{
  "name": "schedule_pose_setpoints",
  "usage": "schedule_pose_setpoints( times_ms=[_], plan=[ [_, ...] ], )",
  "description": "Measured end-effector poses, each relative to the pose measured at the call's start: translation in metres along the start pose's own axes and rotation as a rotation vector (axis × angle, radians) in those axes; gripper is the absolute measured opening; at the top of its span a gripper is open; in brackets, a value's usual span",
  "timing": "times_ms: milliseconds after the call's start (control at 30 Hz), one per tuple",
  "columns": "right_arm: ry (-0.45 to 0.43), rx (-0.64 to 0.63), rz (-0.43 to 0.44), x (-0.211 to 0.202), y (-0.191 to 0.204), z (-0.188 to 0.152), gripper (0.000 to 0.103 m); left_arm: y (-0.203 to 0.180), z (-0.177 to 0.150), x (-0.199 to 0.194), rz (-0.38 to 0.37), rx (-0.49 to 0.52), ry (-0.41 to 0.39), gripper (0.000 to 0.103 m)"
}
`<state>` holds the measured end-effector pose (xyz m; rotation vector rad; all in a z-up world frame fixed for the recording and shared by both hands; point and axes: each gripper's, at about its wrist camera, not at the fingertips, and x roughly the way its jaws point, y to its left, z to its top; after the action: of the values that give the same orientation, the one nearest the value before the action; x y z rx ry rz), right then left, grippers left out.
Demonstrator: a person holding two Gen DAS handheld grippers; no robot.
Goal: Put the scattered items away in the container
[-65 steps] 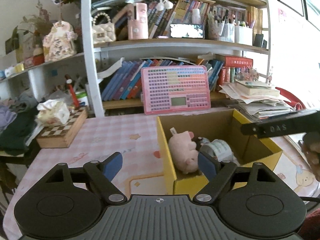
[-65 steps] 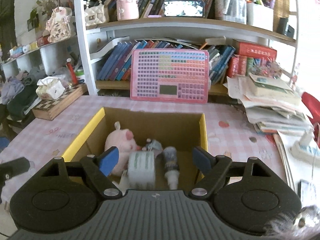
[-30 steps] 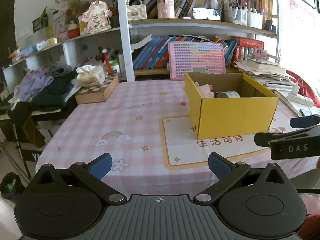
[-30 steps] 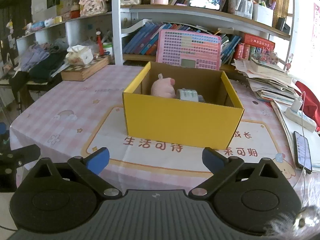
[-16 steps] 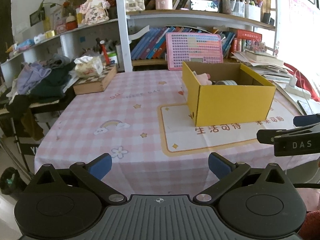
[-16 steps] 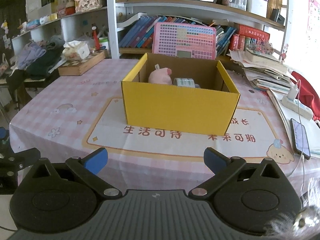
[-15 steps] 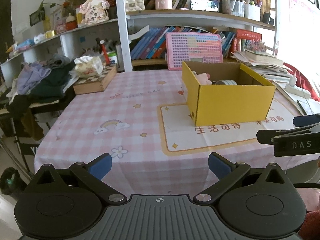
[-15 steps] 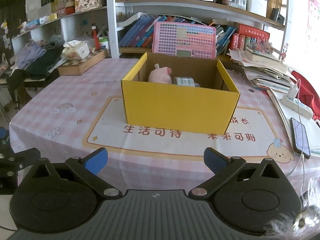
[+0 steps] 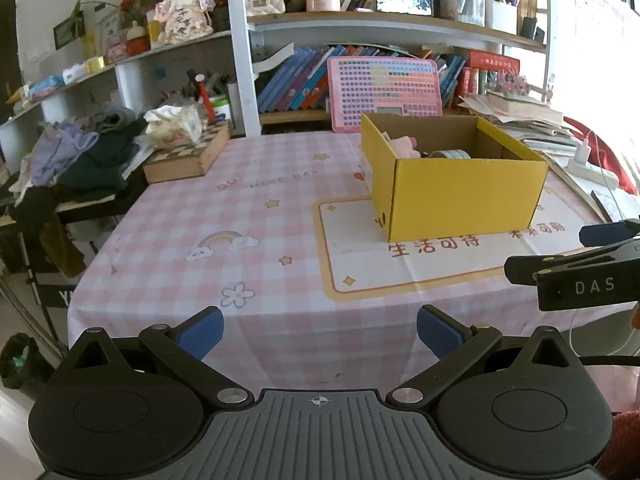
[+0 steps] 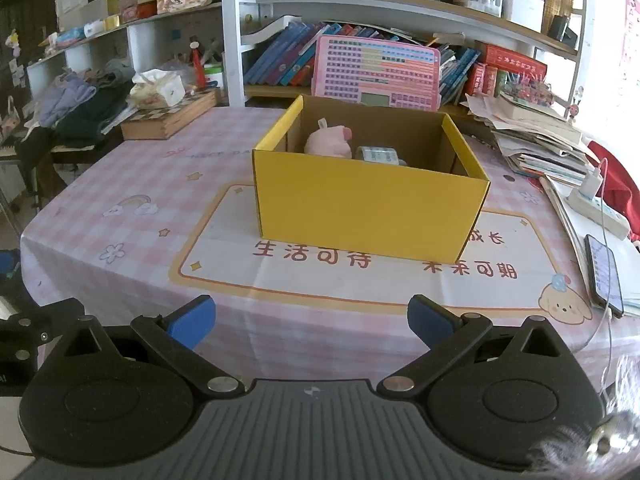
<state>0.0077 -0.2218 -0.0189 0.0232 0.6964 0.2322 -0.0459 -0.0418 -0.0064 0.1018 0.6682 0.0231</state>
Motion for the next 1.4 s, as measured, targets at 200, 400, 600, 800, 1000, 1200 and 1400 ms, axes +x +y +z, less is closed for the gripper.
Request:
schedule_pose_setpoints(
  times_ms=[200,400,600,800,1000,1200,1400],
  plan=[
    [0.01,0.0,-0.003,0.0018,0.002,0.0,0.103,0.0009,-0.0003,0.0011,-0.002,-0.01,0.005,0.103],
    [0.019,-0.005,-0.007,0.0035,0.0038,0.0005,0.103,0.0015,-0.0005,0.0029,-0.007,-0.006,0.007,0.103],
    [0.018,-0.003,-0.009,0.0042,0.0037,0.0007,0.103,0.0022,0.0004,0.0064,-0.011,-0.004,0.009,0.103],
    [0.019,-0.005,-0.008,0.0049,0.0033,0.0009,0.103,0.0024,0.0011,0.0071,-0.011,-0.006,0.011,0.103],
    [0.022,-0.006,-0.008,0.0064,0.0026,0.0011,0.103,0.0015,0.0007,0.0087,-0.015,-0.001,0.01,0.103],
    [0.024,-0.006,-0.008,0.0077,0.0028,0.001,0.103,0.0002,0.0005,0.0093,-0.018,0.004,0.01,0.103],
    [0.029,-0.007,-0.007,0.01,0.003,0.001,0.103,-0.0021,0.0009,0.0089,-0.027,0.016,0.0,0.103]
  ],
)
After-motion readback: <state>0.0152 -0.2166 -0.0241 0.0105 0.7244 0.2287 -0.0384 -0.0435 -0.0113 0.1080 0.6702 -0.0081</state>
